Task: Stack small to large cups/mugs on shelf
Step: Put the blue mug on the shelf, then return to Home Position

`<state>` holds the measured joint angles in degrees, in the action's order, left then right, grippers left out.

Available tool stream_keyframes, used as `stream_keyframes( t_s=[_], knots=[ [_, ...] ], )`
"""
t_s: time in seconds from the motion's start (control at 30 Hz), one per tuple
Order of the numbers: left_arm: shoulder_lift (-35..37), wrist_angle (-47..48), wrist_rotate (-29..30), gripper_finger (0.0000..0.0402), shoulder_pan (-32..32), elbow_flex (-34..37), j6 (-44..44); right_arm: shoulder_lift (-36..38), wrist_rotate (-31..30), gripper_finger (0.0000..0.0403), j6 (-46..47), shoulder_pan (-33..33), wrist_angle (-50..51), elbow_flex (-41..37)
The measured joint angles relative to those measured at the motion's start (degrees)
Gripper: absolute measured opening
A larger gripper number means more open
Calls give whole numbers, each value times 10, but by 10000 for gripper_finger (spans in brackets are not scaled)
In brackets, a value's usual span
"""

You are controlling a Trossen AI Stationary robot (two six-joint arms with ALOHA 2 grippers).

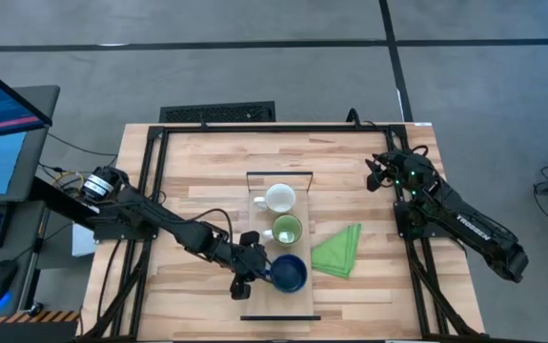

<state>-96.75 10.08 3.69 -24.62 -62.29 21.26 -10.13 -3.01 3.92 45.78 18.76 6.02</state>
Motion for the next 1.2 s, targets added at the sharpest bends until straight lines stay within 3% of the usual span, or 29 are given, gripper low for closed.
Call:
stream_keyframes(
  t_s=[0.13, 0.3, 0.93, 1.2],
  knots=[
    [1, -2, 0, 111, 0, -1, 6, 0, 0, 182, 0, 0, 0, 0],
    [1, -5, 0, 137, 0, -1, 14, 0, 0, 182, 0, 0, 0, 0],
    [5, -8, 0, 143, 0, -1, 20, 0, 0, 182, -9, 0, 0, 0],
    [67, 15, 14, 144, -1, -1, -17, 0, 0, 182, -9, 0, 0, 0]
  ],
)
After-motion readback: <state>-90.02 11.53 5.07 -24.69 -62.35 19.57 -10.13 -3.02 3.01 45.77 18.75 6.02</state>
